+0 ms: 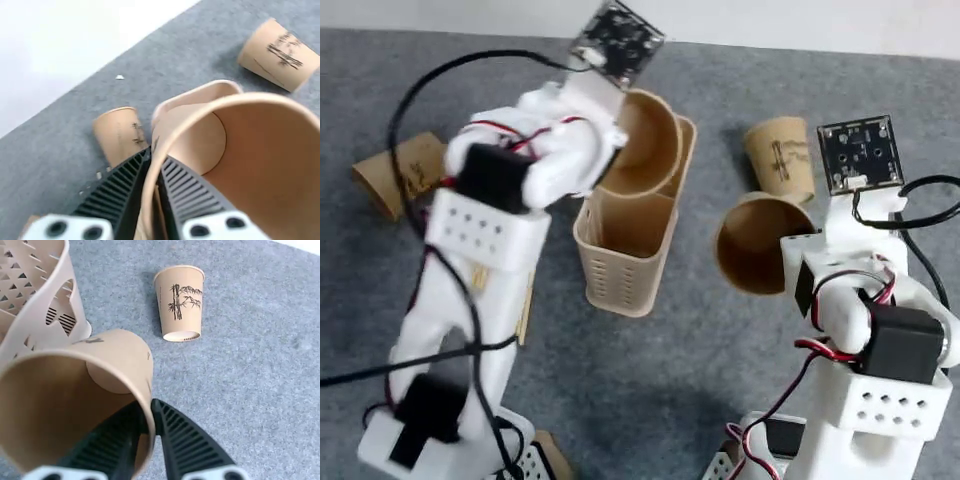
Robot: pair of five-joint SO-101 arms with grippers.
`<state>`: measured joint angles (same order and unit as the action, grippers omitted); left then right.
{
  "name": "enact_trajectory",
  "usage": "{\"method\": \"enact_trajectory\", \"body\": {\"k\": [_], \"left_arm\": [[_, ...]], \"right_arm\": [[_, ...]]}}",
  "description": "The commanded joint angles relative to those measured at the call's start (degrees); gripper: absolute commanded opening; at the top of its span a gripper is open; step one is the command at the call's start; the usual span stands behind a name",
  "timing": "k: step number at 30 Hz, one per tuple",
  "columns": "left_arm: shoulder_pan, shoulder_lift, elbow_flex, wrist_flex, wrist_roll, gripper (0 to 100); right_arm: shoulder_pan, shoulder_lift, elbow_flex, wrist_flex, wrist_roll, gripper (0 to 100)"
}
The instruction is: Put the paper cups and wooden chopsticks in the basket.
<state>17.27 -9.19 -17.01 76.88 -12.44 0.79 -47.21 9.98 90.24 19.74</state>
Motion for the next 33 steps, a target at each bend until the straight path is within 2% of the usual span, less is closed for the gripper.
{"method": "enact_trajectory", "body": {"k": [1, 5, 10, 12, 20, 25, 27, 30, 33], "left_arm": [[1.8, 1.45, -1.89, -3.08, 0.62, 0], [1.01, 5.32, -1.89, -5.01, 0.35, 2], [-2.95, 8.66, -2.07, -4.57, 0.35, 23], [-4.0, 8.75, -2.15, -4.57, 0.35, 27], [-10.86, 4.53, -10.51, -4.66, 2.73, 25], [-20.09, -0.13, -12.35, -4.48, 10.73, 25], [-24.66, -1.19, -12.26, -1.93, 12.84, 25], [-29.93, -1.27, -12.26, 2.02, 12.92, 25], [-34.95, -1.27, -12.26, 4.66, 12.92, 25]], "right_arm": [[0.22, -1.01, -0.4, 0.13, -0.7, 0.5], [0.22, -1.19, -0.4, 0.13, -0.7, 0.5], [0.22, -1.19, -0.4, 0.13, -0.7, 0.5], [0.22, -1.1, -0.4, 0.13, -0.7, 0.5], [0.13, -1.01, -2.86, -2.24, -1.32, 0.5], [-5.93, -0.84, -9.27, -13.05, -10.55, 0.5], [-9.36, -0.84, -10.51, -17.36, -13.36, 0.5], [-12.62, 1.54, -11.03, -21.41, -16.53, 0.5], [-15.78, 8.75, -15.52, -20.53, -17.41, 0.5]]}}
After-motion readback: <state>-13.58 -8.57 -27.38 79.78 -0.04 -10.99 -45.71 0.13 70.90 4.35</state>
